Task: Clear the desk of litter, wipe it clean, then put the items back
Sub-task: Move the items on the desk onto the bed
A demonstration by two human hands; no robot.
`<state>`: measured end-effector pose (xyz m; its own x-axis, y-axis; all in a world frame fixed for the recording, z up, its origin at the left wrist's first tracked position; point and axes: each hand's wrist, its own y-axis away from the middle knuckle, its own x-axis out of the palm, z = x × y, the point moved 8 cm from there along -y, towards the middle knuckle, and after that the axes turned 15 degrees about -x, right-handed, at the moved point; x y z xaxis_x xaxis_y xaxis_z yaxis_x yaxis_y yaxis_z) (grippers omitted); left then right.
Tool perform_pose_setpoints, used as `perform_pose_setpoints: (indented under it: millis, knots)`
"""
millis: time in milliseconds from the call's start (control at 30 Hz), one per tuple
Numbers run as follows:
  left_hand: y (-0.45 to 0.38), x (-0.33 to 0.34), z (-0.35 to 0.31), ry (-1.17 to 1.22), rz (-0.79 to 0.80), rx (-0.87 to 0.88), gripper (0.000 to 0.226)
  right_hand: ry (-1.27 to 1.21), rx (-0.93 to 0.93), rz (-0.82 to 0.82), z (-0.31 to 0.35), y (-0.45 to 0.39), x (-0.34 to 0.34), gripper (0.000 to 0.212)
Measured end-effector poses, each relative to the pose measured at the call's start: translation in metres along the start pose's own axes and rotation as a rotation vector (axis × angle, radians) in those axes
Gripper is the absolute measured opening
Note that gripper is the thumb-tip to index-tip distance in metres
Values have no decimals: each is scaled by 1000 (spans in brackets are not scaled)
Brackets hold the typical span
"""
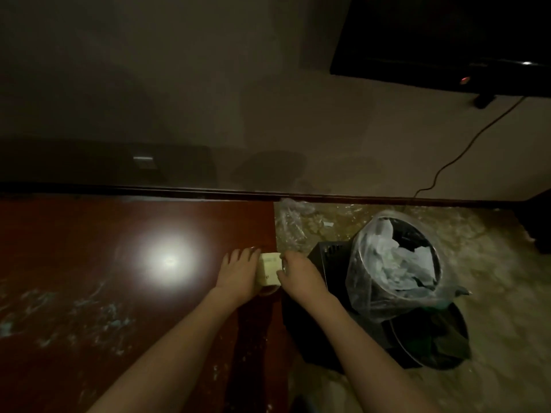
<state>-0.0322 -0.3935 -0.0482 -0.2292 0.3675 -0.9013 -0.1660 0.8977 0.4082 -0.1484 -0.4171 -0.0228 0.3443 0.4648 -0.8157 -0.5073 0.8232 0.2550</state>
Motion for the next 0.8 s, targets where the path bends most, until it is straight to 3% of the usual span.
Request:
perform_pose_setpoints:
  millis: [167,300,400,567,800]
  knots:
    - [-7,-1,6,-60,-39,-70,84,-85,-7,56,-11,-26,13,26]
    - [-6,-4,26,62,-25,-231,71,-121,13,167,-8,-37,31,41]
    - [4,-7,48,168,-38,-354,65,-260,94,138,-13,-40,42,49]
    - [37,-16,83,355,-122,-524,66,-479,196,101,-16,-36,42,28]
    - [106,-25,124,548,-221,-761,60,-459,30,76,28,-20,44,26]
